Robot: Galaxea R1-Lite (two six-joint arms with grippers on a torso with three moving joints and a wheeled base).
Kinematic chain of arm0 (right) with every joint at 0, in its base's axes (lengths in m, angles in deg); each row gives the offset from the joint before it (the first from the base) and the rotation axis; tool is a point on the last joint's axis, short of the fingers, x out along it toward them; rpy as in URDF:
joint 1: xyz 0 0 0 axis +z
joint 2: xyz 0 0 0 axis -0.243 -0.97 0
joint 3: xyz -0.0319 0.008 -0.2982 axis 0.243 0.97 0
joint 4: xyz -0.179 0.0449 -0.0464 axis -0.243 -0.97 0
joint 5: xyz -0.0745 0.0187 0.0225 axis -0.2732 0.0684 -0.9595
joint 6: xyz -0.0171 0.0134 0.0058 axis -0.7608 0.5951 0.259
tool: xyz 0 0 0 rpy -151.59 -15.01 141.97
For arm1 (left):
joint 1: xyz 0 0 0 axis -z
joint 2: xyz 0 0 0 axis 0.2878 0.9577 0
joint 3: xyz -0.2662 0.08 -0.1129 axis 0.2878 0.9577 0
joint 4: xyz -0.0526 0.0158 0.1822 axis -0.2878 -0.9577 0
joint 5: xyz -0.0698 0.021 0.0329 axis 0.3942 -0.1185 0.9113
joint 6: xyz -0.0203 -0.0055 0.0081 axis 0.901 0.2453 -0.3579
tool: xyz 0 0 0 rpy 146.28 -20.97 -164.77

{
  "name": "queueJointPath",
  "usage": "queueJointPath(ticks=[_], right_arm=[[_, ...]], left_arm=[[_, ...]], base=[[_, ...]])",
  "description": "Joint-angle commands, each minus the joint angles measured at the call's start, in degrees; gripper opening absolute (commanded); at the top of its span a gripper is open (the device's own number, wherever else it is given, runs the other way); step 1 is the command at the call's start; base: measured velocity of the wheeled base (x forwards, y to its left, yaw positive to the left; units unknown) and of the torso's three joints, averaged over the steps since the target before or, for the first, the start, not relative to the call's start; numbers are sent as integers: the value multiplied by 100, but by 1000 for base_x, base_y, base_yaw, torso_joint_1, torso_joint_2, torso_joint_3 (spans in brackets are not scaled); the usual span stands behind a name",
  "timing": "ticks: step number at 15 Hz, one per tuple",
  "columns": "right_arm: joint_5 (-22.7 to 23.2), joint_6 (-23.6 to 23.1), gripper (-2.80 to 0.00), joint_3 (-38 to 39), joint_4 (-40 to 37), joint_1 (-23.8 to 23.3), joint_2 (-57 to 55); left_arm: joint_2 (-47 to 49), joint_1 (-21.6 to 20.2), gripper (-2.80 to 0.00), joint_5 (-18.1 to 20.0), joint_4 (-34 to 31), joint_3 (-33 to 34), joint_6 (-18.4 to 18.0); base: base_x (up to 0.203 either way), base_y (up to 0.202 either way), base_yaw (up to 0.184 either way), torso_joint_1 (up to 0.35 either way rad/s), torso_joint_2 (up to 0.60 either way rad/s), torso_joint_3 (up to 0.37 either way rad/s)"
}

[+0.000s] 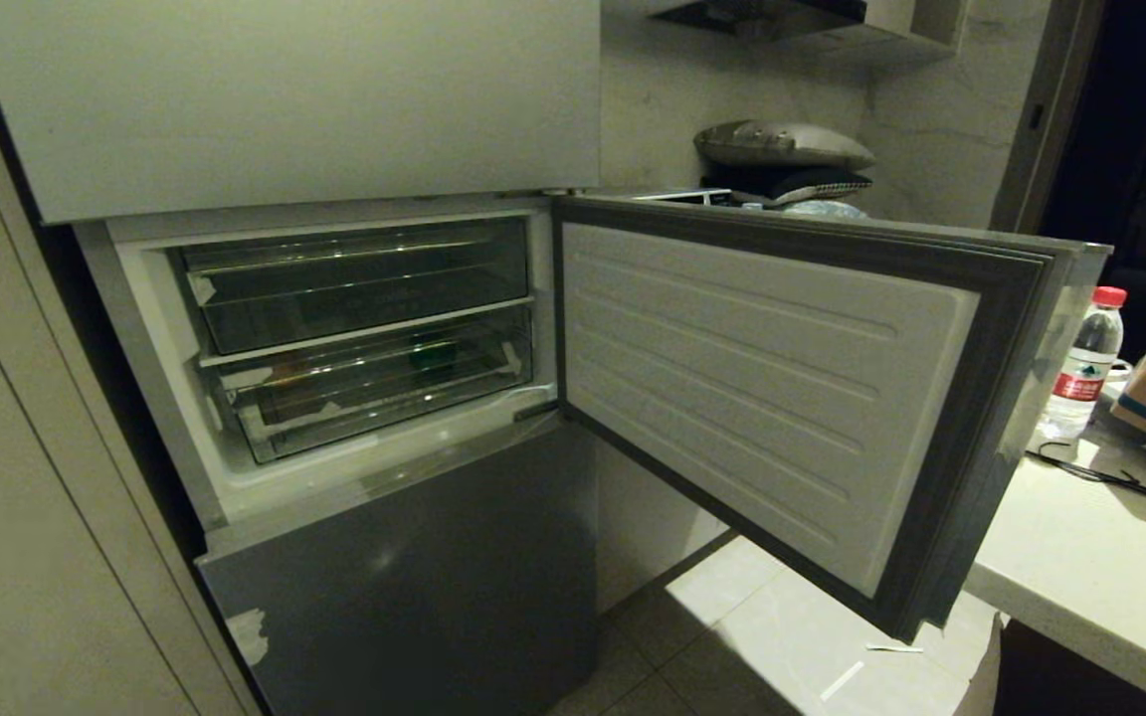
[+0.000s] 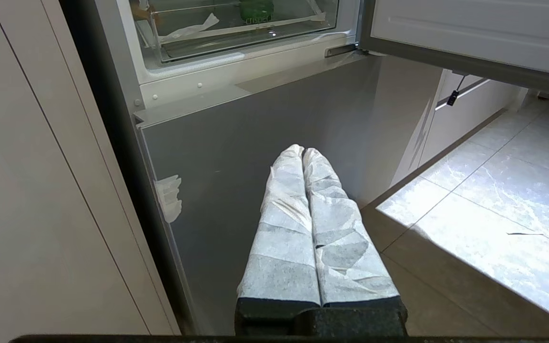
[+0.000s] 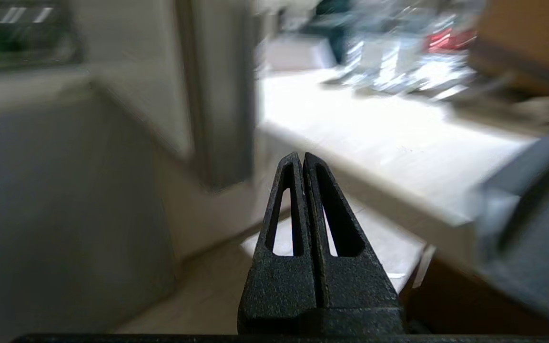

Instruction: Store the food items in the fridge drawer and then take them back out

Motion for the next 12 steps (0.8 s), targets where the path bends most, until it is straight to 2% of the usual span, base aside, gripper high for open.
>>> queueJointPath(ticks=[1, 4, 6, 8, 10, 12], right_arm=[[-419, 49, -280, -737, -434, -9, -542], [-568, 543, -280, -1584, -519, -23, -2124], [-598, 933, -280, -2075, -267, -124, -3327], [-549, 1153, -280, -2340, 506, -265, -4479], [-348, 1261, -280, -2500, 1490, -368, -5465], [-206, 1308, -280, -2684, 2146, -589, -6252]], left_arm=[[9, 2, -280, -1, 0, 0, 2], [9, 2, -280, -1, 0, 0, 2], [1, 2, -280, -1, 0, 0, 2], [9, 2, -280, -1, -1, 0, 2], [9, 2, -280, -1, 0, 0, 2], [9, 2, -280, -1, 0, 0, 2]], base=[[0, 0, 0, 0, 0, 0], [0, 0, 0, 0, 0, 0], [0, 0, 0, 0, 0, 0], [0, 0, 0, 0, 0, 0], [0, 0, 0, 0, 0, 0], [0, 0, 0, 0, 0, 0]])
